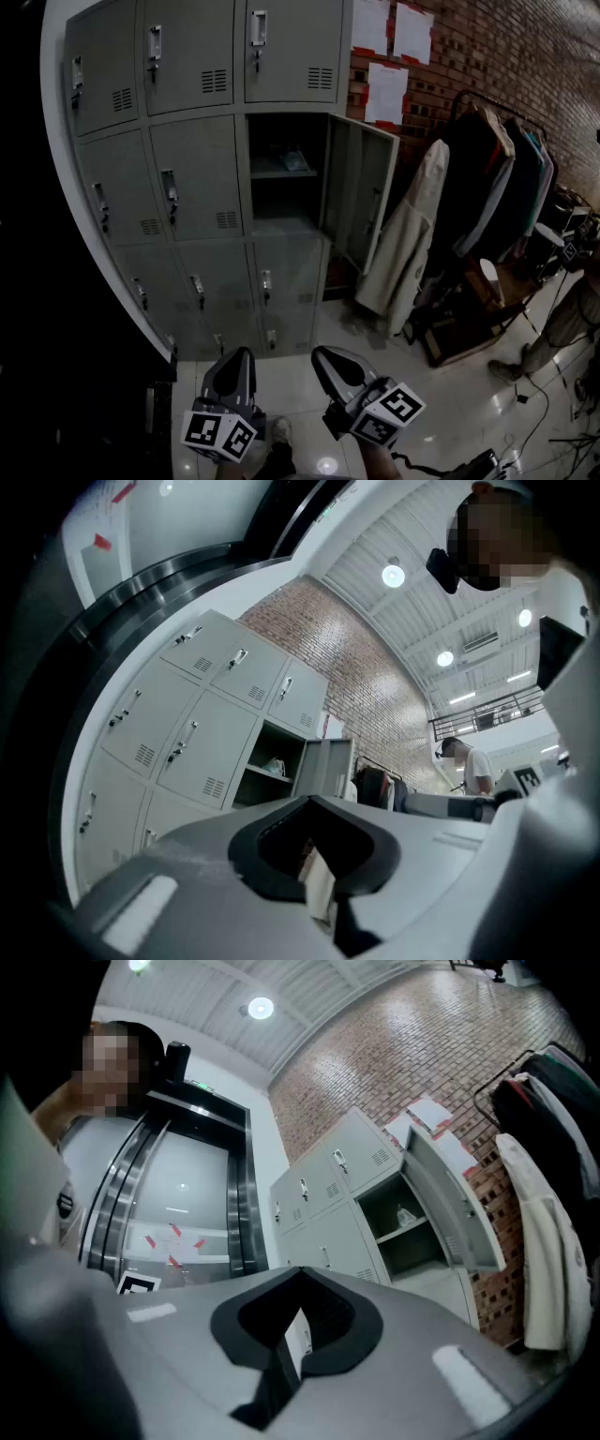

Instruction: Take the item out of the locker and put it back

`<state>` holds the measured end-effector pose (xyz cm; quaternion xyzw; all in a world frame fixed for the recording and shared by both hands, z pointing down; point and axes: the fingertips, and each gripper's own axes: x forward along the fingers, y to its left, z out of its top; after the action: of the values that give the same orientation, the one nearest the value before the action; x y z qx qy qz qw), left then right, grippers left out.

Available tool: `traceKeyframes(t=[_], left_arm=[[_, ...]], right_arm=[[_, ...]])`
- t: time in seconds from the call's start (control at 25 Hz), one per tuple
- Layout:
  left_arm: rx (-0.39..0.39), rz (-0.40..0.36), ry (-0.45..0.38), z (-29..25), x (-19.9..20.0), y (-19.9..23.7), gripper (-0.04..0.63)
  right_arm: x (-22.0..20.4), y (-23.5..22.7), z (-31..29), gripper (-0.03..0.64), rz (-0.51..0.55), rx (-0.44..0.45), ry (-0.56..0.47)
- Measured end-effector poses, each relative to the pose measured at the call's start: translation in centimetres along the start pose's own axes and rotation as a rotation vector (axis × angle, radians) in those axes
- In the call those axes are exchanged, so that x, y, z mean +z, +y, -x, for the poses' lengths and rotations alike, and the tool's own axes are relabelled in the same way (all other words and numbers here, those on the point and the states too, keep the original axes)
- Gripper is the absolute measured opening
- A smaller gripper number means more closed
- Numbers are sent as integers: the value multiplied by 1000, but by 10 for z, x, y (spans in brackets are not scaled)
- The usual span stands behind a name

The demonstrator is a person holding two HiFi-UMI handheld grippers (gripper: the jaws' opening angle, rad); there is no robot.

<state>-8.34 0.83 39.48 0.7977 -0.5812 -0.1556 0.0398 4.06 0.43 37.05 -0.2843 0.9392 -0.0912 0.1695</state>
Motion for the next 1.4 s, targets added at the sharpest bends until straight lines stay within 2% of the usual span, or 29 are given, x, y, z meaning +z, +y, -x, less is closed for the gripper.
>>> traceKeyframes(t=[0.24, 0.4, 0.52, 0.68, 0.92, 1.04, 1.12, 1.2, 1.28, 1.4], left_arm=[[-9, -49, -47, -115, 47, 94, 5], [-21, -46, -53, -175, 55, 128, 5], [-25, -29, -10, -205, 43, 138, 5], [-50, -35, 14, -236, 33, 136, 5], [-45, -23, -5, -266, 33, 140, 5], [-39, -21, -17, -274, 33, 144, 5], [-27, -16, -24, -278, 34, 151, 5], [-25, -4, -13, -280, 31, 157, 5], [-25, 1, 7, -281, 28, 164, 5], [10, -5, 8, -279, 30, 181, 5]], right_arm=[[23, -70, -130, 3, 68, -4, -23], [31, -116, -172, 3, 64, -48, -57], [24, -147, -191, 3, 53, -79, -22], [29, -185, -211, 3, 40, -130, -31], [40, -209, -231, 11, 91, -120, -43], [49, -224, -249, 103, 147, -133, -40], [64, -244, -278, 263, 189, -161, -43], [75, -279, -314, 389, 222, -232, -8], [85, -319, -347, 444, 239, -312, 29], [91, -371, -389, 453, 240, -402, 79]])
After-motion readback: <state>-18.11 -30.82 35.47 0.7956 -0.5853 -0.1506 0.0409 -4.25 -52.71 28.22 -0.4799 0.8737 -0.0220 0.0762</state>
